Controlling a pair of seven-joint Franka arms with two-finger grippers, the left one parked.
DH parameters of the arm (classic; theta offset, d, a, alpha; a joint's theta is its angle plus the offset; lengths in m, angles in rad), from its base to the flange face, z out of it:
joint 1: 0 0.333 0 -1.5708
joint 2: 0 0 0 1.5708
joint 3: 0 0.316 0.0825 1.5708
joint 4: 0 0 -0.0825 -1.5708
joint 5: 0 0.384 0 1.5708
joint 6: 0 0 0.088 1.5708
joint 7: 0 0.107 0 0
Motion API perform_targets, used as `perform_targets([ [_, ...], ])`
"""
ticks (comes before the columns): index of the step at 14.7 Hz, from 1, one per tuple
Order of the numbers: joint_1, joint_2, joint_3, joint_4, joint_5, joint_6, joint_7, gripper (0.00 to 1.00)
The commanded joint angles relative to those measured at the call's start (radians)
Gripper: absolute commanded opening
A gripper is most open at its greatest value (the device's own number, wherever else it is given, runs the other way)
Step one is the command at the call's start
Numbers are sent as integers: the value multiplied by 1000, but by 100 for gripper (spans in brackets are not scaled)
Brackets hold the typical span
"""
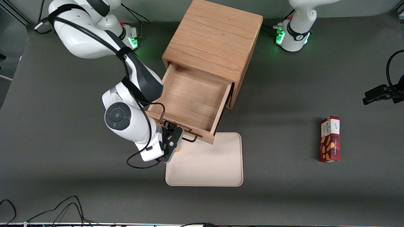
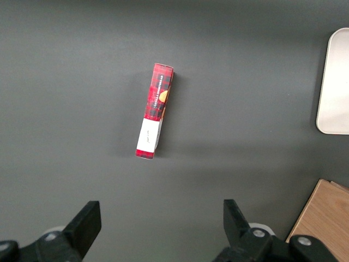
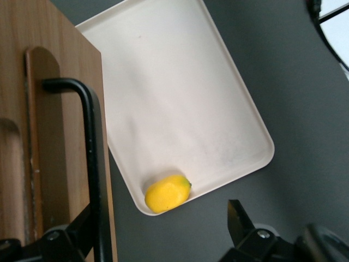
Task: Open upper drawer
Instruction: 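Pull the upper drawer outward by its handle with the right gripper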
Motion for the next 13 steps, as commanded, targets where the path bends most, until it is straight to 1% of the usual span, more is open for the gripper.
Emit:
perform_targets([
  [1,14,27,-26,50,-26,40,32,100],
  [3,13,27,-38,50,-26,58,30,100],
  [13,-13,17,-30,64,-22,45,29,100],
])
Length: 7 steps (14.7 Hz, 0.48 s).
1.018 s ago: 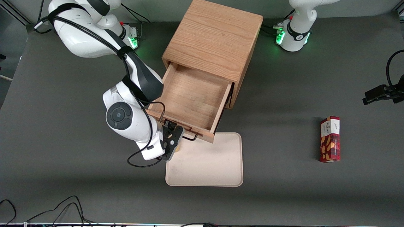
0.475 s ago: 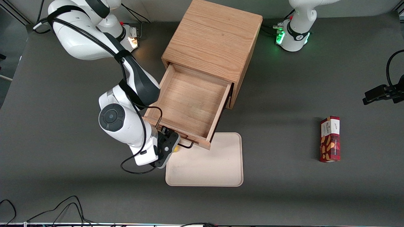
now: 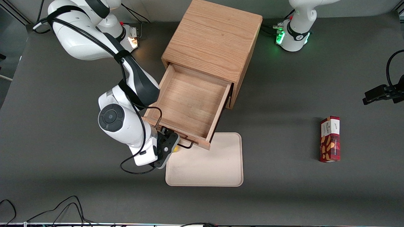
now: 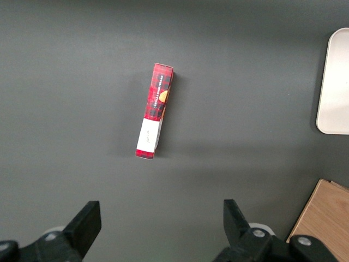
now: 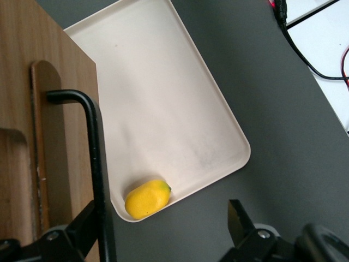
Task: Open upper drawer
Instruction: 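Pull the upper drawer outward by its handle with the right gripper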
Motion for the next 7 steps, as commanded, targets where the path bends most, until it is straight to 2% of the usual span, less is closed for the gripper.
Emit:
perform_targets([
  [1,-12,7,-1,59,-5,-5,21,100],
  [7,-32,-82,0,62,24,-163,21,100],
])
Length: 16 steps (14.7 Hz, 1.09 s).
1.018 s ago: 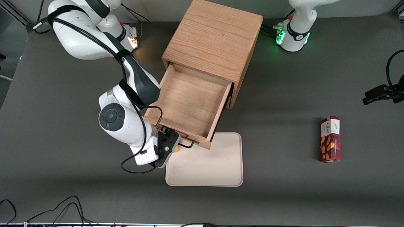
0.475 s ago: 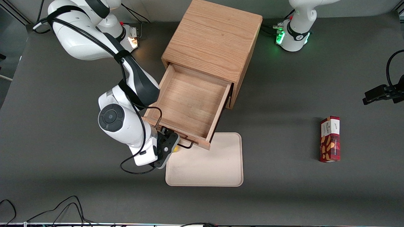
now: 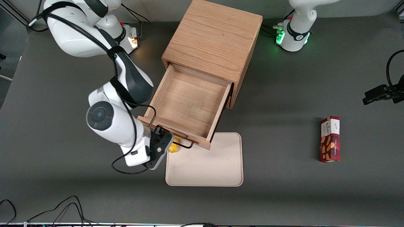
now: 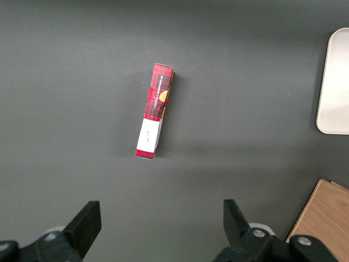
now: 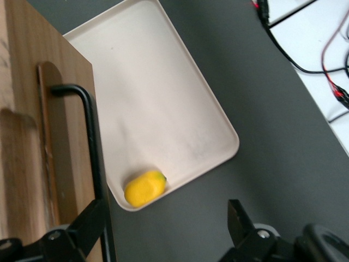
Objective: Open upper drawer
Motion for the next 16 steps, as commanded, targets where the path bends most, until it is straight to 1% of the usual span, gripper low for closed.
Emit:
perform_targets([
  [1,-9,-77,-2,1,21,-94,14,100],
  [3,-19,-138,-6,-13,38,-143,14,100],
  [4,-51,-163,1,-25,59,-193,14,100],
  [5,-82,-186,8,-42,88,-247,12,100],
  [6,-119,-217,11,-67,149,-305,11,100],
  [7,-146,-255,11,-99,168,-341,9,100],
  [9,-188,-394,5,-259,167,-335,17,100],
  [10,-225,-459,4,-333,165,-321,17,100],
  [12,-321,-553,7,-454,178,-304,18,100],
  [13,-370,-577,11,-484,181,-304,29,100],
  [14,-396,-606,11,-502,181,-304,76,100],
  [16,-415,-683,8,-568,182,-301,226,100],
])
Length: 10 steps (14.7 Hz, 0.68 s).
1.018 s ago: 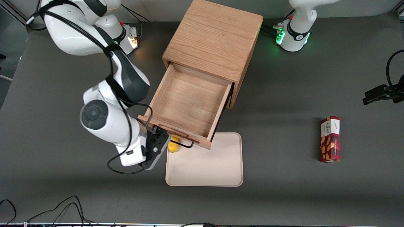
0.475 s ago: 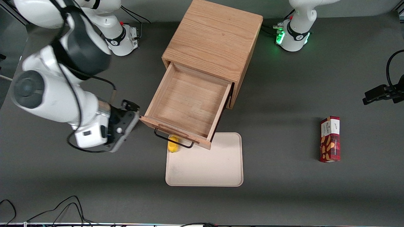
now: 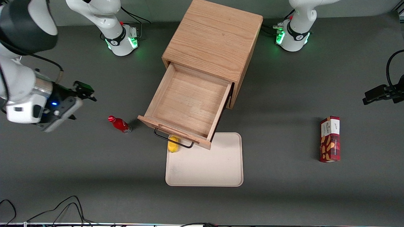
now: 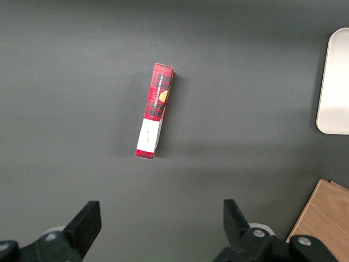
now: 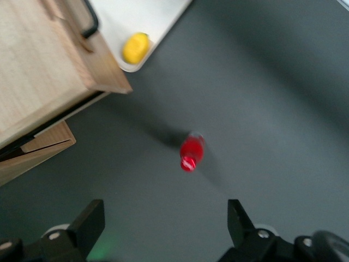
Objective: Open upper drawer
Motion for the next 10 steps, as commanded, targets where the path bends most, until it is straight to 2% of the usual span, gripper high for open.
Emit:
perform_targets([
  [1,-49,-142,7,-163,26,47,221,100],
  [6,-51,-209,10,-260,18,35,706,100],
  [10,-57,-211,2,-248,16,-9,764,100],
])
